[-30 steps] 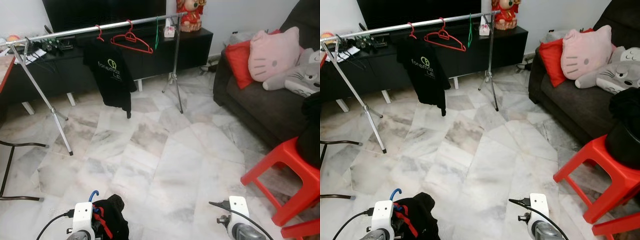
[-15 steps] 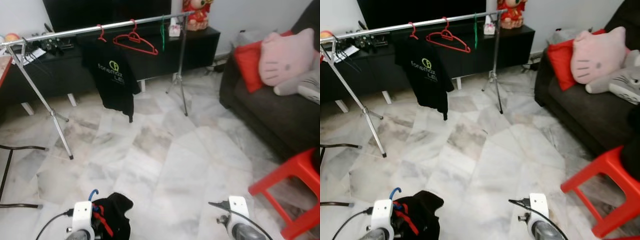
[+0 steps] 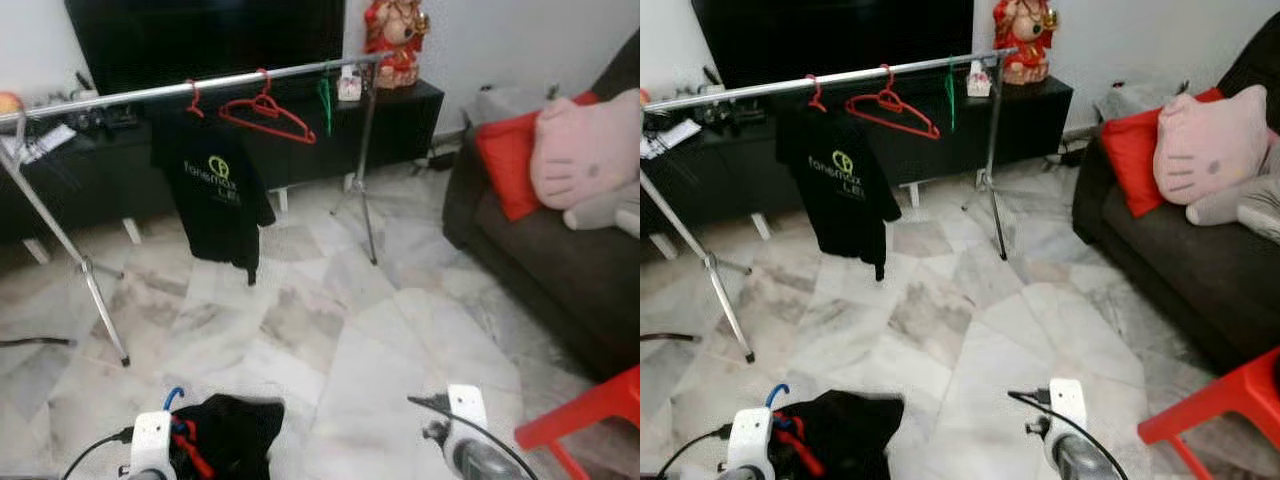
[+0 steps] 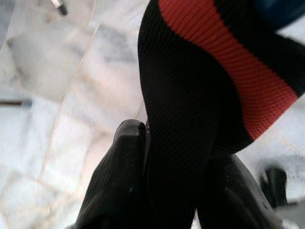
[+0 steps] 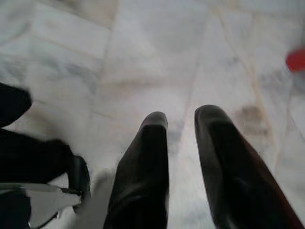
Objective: Hang hanger
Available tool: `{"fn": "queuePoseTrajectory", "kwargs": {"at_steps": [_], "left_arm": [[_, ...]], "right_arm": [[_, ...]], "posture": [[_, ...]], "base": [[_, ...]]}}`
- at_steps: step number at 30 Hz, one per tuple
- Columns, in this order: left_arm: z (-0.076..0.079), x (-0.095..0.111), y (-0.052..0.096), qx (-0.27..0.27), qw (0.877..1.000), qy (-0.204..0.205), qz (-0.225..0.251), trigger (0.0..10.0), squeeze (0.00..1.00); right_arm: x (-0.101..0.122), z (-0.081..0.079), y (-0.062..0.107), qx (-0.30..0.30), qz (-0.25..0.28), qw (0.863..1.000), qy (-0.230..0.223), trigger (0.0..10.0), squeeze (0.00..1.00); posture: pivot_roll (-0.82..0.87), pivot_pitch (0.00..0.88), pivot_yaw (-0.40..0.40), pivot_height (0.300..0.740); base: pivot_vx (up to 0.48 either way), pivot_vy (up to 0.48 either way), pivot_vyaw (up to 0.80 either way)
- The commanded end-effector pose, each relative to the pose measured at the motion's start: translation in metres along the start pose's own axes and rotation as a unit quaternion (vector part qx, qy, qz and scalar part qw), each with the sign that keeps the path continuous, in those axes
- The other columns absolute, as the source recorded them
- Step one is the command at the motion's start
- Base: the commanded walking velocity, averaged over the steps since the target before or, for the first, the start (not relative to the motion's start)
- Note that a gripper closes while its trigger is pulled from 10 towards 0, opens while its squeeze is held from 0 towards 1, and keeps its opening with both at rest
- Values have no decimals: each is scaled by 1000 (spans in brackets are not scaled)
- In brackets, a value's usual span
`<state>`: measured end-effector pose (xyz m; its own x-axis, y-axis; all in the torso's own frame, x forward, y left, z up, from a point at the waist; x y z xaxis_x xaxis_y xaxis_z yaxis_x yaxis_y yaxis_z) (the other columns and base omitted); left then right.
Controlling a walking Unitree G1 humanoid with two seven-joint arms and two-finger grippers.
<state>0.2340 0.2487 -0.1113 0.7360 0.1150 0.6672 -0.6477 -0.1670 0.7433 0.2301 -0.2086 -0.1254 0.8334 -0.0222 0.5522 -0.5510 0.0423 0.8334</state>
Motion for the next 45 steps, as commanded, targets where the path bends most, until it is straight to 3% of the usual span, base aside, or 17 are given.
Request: {"fn": "queuePoseTrajectory", "kwargs": {"at_steps": [1, 22, 28, 35, 45], "left_arm": [[8, 8, -2, -9, 1000, -3, 12, 10000, 0], [6, 5, -1, -7, 1000, 1, 11, 10000, 0], [6, 5, -1, -6, 1000, 4, 11, 10000, 0], [7, 7, -1, -6, 1000, 6, 13, 10000, 0], [5, 22, -3, 0, 999, 18, 32, 10000, 0]], "right_arm": [[4, 7, 0, -8, 2, 1000, 0, 10000, 0], [-1, 3, 1, 5, -3, 1000, 22, 10000, 0], [-1, 2, 1, 10, -2, 1000, 20, 10000, 0], [3, 1, 0, 13, 4, 1000, 11, 10000, 0], [21, 1, -1, 18, 15, 999, 37, 10000, 0]], "posture": [[-88, 0, -4, 740], [-78, 0, -16, 740], [-75, 0, -18, 740], [-73, 0, -20, 740], [-77, 0, -38, 740]], "base": [[480, 0, 0], [480, 0, 199], [480, 0, 704], [480, 0, 180], [480, 0, 0]]}}
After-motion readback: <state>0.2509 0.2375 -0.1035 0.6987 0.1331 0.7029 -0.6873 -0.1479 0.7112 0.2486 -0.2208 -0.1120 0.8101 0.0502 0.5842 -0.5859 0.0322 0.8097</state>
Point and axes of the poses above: a point about 5 cm out from each wrist's last joint towards the gripper, its own y axis pointing back from the gripper into the wrist, its own x axis along the axis of the wrist's last joint, z = x × y, the point moved 6 cm from there along -y, pointing out of the wrist towards the gripper, and after that the axes turned 3 degrees about y, right-handed, at the moved point
